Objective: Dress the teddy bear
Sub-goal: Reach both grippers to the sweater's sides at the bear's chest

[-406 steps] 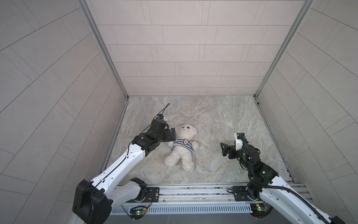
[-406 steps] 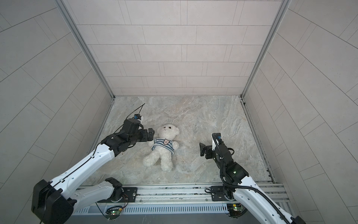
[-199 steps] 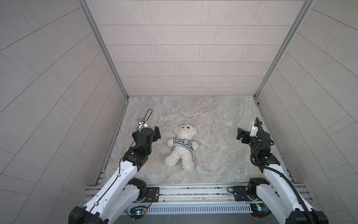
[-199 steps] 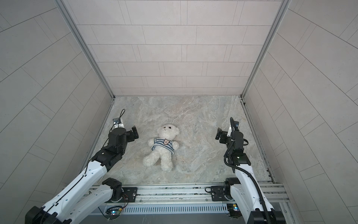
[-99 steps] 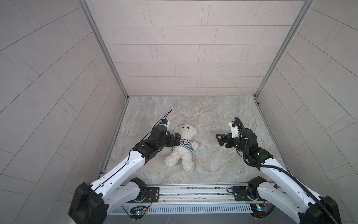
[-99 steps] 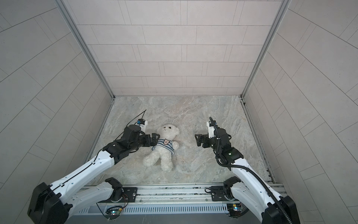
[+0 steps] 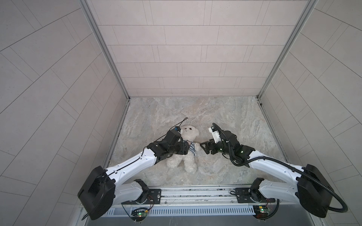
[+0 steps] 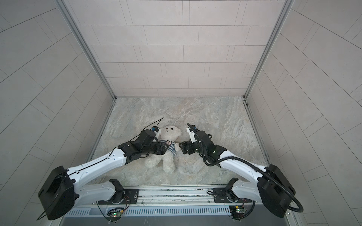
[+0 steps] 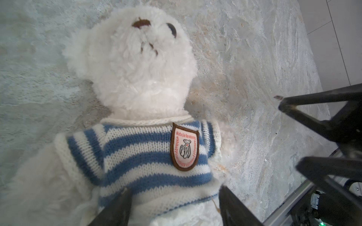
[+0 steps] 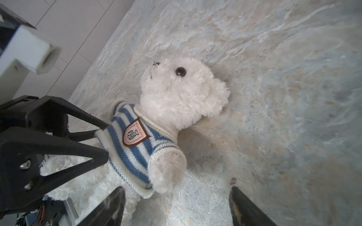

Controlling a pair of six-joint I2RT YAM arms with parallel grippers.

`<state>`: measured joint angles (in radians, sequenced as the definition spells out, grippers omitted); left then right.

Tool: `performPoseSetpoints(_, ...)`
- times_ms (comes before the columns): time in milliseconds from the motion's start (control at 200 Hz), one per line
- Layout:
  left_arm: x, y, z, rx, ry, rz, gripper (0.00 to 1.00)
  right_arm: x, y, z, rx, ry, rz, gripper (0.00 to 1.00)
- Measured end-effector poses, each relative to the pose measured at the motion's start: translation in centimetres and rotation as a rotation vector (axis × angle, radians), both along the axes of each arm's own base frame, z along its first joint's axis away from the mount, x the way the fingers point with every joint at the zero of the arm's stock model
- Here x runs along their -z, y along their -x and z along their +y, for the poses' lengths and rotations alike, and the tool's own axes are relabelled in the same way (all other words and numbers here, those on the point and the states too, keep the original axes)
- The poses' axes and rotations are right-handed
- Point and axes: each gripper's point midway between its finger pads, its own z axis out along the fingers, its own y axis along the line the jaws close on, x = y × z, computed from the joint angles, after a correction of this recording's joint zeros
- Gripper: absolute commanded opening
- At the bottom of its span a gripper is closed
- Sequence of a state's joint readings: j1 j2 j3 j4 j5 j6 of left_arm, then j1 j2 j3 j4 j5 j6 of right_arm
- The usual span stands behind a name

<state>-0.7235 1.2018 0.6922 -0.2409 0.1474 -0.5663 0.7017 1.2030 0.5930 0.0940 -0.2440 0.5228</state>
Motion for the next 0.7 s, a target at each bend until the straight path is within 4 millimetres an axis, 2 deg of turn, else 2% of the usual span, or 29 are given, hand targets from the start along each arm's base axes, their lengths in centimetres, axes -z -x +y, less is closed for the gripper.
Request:
performPoseSetpoints(85, 0.6, 0.3, -0.3, 0.003, -0.003, 0.011, 0.63, 1.1, 0.0, 0.9, -0.015, 0.014, 0.025, 0.86)
performPoseSetpoints(215, 1.8, 0.8, -0.3, 0.001, -0.017, 0.028, 0.60, 1.6, -1.0, 2.1, -0.015, 0.015, 0.022, 0.85)
performPoseSetpoints(486, 2.4, 1.2, -0.8, -0.008, 0.007, 0.026, 0.57, 3.3, -2.6, 2.9, 0.012, 0.034, 0.024, 0.82)
performPoseSetpoints(701, 2.5, 1.1, -1.0, -0.017, 0.018, 0.020, 0.56, 5.3, -3.1, 3.2, 0.028, 0.044, 0.052, 0.70)
